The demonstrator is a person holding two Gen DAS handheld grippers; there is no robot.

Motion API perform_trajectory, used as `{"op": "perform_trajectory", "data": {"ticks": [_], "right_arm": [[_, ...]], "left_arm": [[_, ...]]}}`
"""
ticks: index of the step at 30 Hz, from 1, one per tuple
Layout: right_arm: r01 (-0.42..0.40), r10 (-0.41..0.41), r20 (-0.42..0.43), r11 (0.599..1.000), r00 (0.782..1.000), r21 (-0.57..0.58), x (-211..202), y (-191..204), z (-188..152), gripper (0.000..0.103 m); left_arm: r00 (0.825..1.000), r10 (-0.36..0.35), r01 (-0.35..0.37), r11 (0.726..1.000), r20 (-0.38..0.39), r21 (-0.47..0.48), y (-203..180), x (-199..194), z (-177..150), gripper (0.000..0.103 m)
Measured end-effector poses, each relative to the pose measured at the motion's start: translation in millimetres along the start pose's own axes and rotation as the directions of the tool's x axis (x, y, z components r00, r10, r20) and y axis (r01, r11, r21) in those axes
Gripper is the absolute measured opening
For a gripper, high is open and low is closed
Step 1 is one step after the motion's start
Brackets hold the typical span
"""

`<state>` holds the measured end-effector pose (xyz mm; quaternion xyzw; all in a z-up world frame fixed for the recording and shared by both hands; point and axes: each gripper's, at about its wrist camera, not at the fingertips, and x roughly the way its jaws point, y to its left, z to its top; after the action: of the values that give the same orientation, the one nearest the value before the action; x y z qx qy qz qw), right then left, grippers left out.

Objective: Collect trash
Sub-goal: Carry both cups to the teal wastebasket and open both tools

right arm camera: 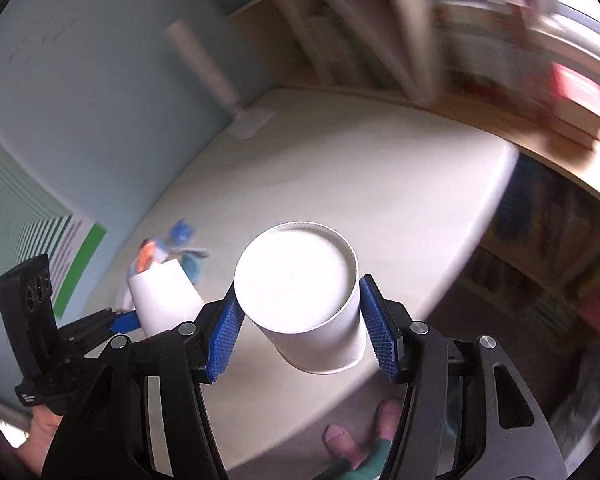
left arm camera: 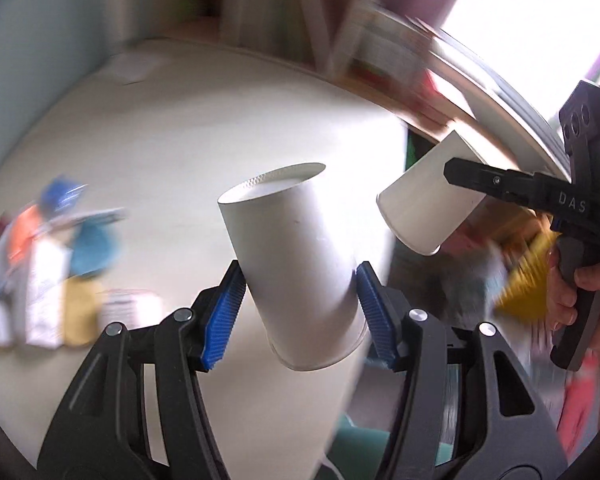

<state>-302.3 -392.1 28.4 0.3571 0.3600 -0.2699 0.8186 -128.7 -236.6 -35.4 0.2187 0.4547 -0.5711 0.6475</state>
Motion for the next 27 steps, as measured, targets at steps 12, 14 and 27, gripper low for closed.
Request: {"op": "perform_trajectory", "data": {"ticks": [12, 14, 27], "right_arm": [[0.183, -0.159, -0.101, 0.929, 0.982, 0.321, -64, -206, -105, 0.058], [0.200, -0.166, -0.128, 0.921, 0.978, 0.334, -64, -226, -115, 0.058], [0.214, -0.145, -0.187, 0.876, 0.972, 0.433, -63, -312, -138, 0.075]], "left_arm": [[0.964, -0.114, 0.178, 0.948, -0.241, 0.262, -204, 136, -27, 0.055], [0.949, -0.111, 0.195, 0.942, -0.295, 0.274, -226, 159, -39, 0.056], [0.899, -0.032, 0.169, 0.945, -0.436, 0.279, -290, 234, -57, 0.085]]}}
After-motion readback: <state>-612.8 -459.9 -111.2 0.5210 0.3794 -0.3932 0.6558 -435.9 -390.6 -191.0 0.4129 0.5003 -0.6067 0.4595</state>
